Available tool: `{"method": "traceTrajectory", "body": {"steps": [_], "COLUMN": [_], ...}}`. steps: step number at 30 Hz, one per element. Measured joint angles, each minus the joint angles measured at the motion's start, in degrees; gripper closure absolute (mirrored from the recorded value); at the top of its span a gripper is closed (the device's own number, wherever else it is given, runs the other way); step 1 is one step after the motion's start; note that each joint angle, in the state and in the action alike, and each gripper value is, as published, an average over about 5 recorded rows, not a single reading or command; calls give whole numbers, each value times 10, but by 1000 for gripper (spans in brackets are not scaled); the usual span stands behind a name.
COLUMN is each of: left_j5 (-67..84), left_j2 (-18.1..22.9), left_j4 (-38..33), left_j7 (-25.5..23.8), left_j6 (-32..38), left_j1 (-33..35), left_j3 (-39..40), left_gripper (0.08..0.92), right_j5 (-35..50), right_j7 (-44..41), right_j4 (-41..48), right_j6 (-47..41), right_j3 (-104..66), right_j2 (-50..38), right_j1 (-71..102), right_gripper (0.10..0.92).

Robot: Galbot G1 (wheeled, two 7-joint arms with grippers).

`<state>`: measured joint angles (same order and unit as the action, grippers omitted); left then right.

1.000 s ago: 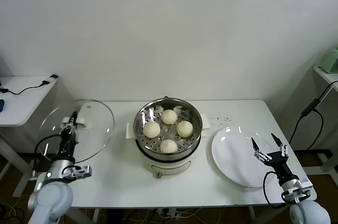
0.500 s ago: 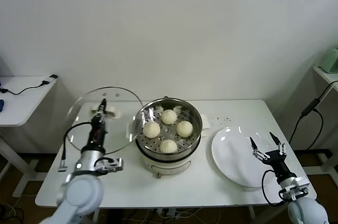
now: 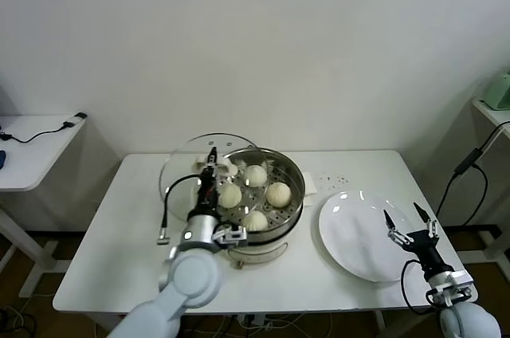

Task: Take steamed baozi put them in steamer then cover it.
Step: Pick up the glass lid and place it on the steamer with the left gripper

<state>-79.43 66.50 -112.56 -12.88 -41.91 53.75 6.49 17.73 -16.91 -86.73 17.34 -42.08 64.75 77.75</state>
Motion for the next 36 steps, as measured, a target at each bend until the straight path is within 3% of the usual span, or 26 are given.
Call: {"method": "traceTrajectory", "body": {"steps": [16, 25, 36], "left_j5": [-30, -36, -39], "left_j2": [114, 138, 140], "left_j4": [102, 128, 138], "left_j7": [-8, -9, -9], "left_j6": [-3, -3, -3], "left_j1": [-41, -46, -39], "left_j3": [50, 53, 46], "left_gripper": [848, 848, 848], "right_j5": [-1, -3, -4], "right_j7": [-7, -9, -11], "right_j4": [9, 12, 16], "right_j6": [9, 11, 13], "right_j3": [-19, -21, -23], "right_j2": [0, 1, 2], "right_j1": [9, 7, 7], "right_gripper": [203, 203, 203]}}
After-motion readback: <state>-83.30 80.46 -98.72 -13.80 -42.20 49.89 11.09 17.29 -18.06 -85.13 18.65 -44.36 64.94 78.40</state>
